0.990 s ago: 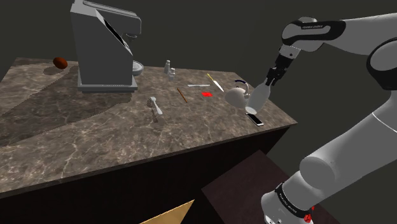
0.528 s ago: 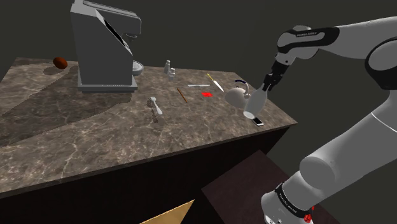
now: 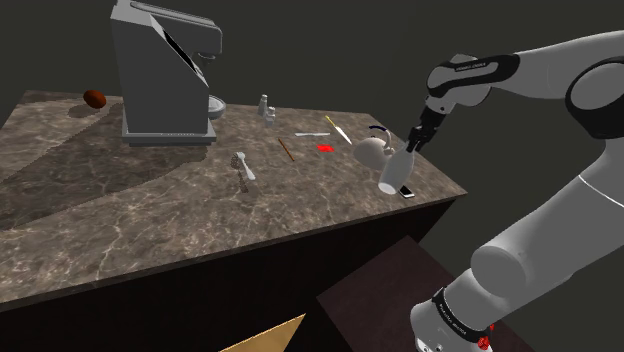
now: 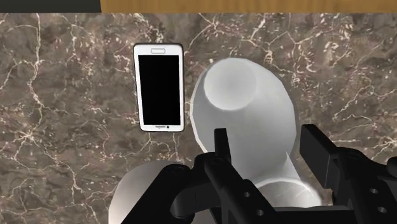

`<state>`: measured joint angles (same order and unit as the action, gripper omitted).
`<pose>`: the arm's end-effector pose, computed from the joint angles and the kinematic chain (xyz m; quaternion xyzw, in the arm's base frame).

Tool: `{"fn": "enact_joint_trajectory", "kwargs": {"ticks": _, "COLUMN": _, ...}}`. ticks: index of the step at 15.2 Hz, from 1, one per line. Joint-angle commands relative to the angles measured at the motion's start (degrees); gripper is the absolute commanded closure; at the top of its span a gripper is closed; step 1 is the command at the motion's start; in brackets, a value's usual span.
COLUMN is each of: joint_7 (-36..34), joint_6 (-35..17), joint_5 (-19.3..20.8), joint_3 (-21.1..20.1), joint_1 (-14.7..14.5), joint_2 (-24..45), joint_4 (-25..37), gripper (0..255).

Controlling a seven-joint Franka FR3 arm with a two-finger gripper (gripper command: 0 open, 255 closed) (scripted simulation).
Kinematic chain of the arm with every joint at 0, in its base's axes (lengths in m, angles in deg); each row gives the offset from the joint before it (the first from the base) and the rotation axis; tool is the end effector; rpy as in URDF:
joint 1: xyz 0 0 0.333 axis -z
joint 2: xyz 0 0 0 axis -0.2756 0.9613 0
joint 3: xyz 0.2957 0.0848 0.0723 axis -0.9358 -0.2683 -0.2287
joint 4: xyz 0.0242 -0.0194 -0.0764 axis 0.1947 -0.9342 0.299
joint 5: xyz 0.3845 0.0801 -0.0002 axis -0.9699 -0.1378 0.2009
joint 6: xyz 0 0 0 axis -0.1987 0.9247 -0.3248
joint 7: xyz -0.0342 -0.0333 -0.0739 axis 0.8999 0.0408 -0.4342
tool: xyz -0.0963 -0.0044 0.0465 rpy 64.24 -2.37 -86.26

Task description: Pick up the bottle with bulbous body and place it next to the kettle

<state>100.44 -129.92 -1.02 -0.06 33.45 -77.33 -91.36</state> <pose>0.4433 -0.3147 0.4397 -0.9984 0.0530 0.0164 0.0068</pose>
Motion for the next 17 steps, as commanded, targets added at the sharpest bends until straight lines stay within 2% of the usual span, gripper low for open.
{"fn": "enact_joint_trajectory", "kwargs": {"ticks": 1, "joint_7": 0.0, "joint_6": -0.6, "joint_5": 0.0, "joint_3": 0.0, "joint_1": 0.0, "joint_2": 0.0, "joint_4": -0.6, "gripper": 255}}
{"fn": "enact_joint_trajectory", "kwargs": {"ticks": 7, "joint_7": 0.0, "joint_6": -0.6, "joint_5": 0.0, "joint_3": 0.0, "joint_1": 0.0, "joint_2": 0.0, "joint_4": -0.6, "gripper": 255}}
{"fn": "enact_joint_trajectory", "kwargs": {"ticks": 8, "joint_7": 0.0, "joint_6": -0.6, "joint_5": 0.0, "joint_3": 0.0, "joint_1": 0.0, "joint_2": 0.0, "joint_4": -0.6, "gripper": 0}}
{"fn": "enact_joint_trajectory", "kwargs": {"ticks": 13, "joint_7": 0.0, "joint_6": -0.6, "joint_5": 0.0, "joint_3": 0.0, "joint_1": 0.0, "joint_2": 0.0, "joint_4": -0.6, "gripper": 0}}
{"fn": "enact_joint_trajectory", "kwargs": {"ticks": 17, "joint_7": -0.3, "joint_6": 6.5, "joint_5": 0.5, "joint_3": -0.1, "joint_1": -0.1, "joint_2": -1.6, "joint_4": 5.1, "gripper": 0}}
